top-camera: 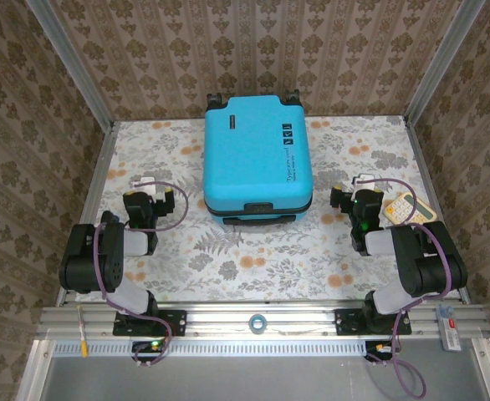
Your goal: Pack the luggage
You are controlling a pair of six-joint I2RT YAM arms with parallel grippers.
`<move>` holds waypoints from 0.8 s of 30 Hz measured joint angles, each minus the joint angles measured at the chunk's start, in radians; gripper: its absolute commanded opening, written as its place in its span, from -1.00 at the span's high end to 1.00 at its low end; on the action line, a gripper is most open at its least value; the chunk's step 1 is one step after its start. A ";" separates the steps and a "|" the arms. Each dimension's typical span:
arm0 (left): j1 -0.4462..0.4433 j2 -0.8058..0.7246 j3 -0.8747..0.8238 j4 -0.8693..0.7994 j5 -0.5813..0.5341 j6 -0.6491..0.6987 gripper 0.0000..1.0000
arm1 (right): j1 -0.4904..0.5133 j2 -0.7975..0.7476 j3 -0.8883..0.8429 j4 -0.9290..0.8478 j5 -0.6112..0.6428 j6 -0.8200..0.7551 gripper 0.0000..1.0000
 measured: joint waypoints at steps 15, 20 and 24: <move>0.000 0.000 0.000 0.000 0.000 0.000 -1.00 | 0.000 0.000 0.000 0.000 0.000 0.000 -1.00; 0.000 0.000 0.000 0.000 0.000 0.000 -1.00 | 0.000 0.000 0.000 0.000 -0.002 0.000 -1.00; 0.000 0.000 0.000 0.000 0.000 0.000 -1.00 | -0.008 0.000 0.011 -0.005 -0.053 -0.005 -1.00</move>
